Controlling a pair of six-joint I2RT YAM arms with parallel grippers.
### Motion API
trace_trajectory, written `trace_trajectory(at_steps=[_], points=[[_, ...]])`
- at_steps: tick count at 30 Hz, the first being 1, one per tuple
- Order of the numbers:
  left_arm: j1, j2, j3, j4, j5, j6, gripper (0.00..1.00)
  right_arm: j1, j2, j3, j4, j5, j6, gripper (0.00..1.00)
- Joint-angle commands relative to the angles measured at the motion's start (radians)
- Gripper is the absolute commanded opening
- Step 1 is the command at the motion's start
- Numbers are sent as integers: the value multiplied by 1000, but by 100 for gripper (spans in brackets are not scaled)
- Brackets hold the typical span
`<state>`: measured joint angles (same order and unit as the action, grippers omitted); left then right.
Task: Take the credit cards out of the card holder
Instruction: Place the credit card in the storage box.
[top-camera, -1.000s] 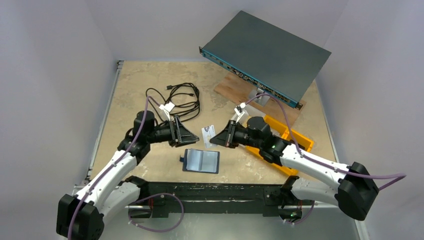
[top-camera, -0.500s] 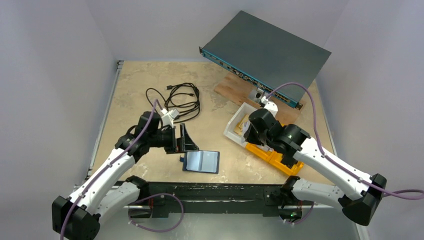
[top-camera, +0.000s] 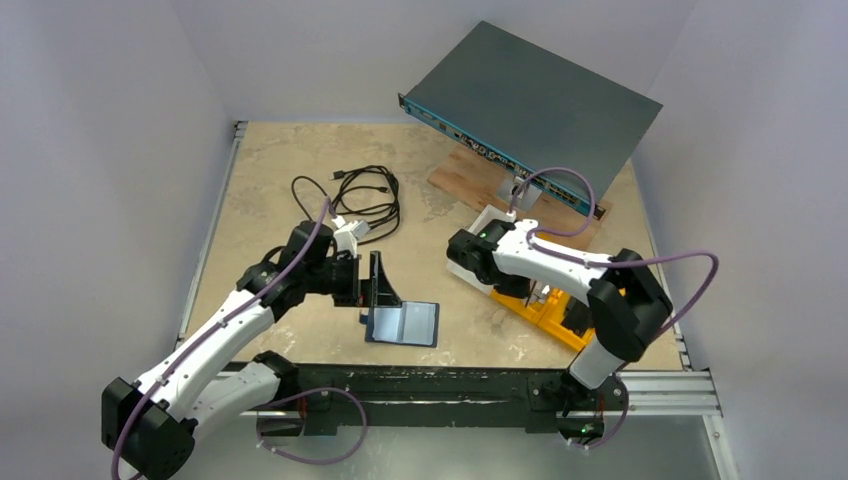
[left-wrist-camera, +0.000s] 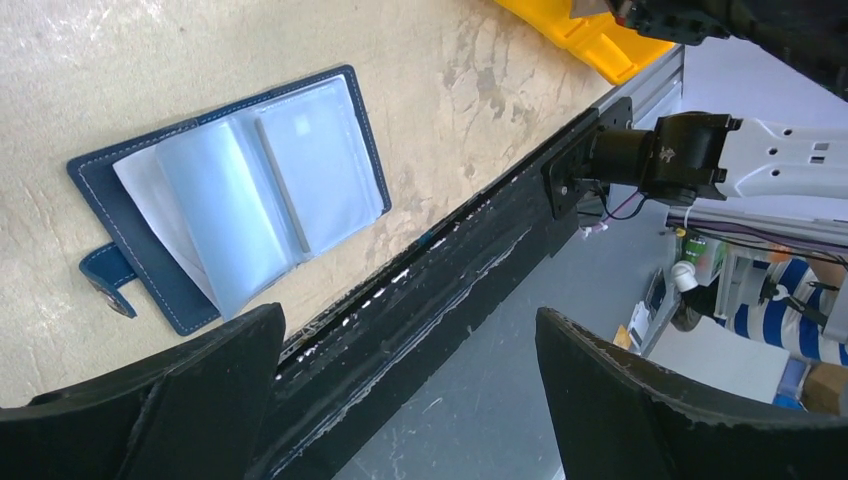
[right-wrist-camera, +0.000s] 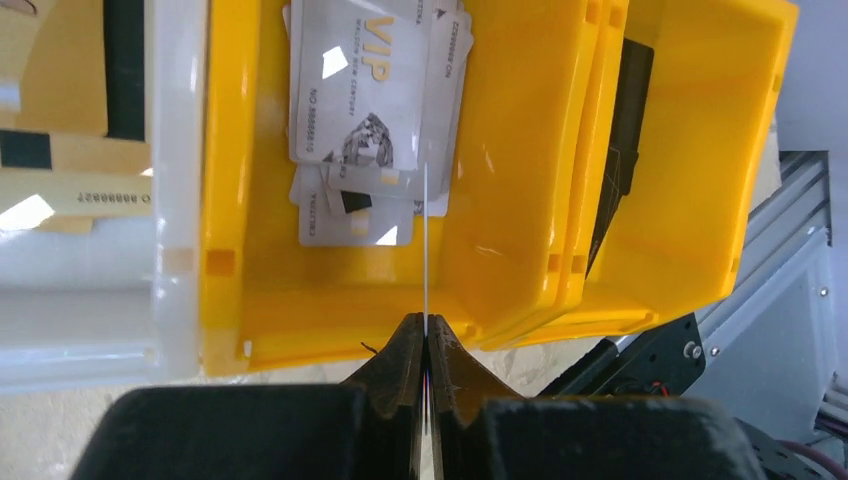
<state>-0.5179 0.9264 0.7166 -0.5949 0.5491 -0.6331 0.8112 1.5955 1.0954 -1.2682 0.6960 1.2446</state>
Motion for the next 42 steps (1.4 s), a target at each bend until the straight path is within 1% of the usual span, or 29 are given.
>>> trace_trajectory(at_steps=[1,8,12,21,23,26,28,32,35,38,40,42], points=[[-4,2,64,1,-14,32,96,-3,74,99,-96,75,123,0],[-2,22,99,2,-40,22,97,-17,189,182,-97,125,95,0],[-1,36,111,9,-44,5,97,-55,208,164,-97,153,73,0],[-2,69,112,14,-63,-16,97,-77,230,121,-98,219,76,0],[-2,81,112,21,-62,-22,97,-81,236,114,-100,228,82,5],[-2,96,120,24,-55,-23,97,-82,236,124,-108,235,84,16],[-2,103,125,21,-56,-24,97,-82,236,142,-114,237,75,27],[-3,116,127,21,-65,-22,100,-80,221,176,-107,231,42,43],[-4,127,126,17,-76,-22,100,-76,171,187,-51,190,-36,45],[-12,140,126,7,-99,-19,100,-65,94,179,56,122,-149,47],[-28,148,124,9,-116,-22,100,-56,35,165,147,51,-228,49],[-59,156,123,14,-146,-30,99,-45,-32,140,276,-36,-317,53]])
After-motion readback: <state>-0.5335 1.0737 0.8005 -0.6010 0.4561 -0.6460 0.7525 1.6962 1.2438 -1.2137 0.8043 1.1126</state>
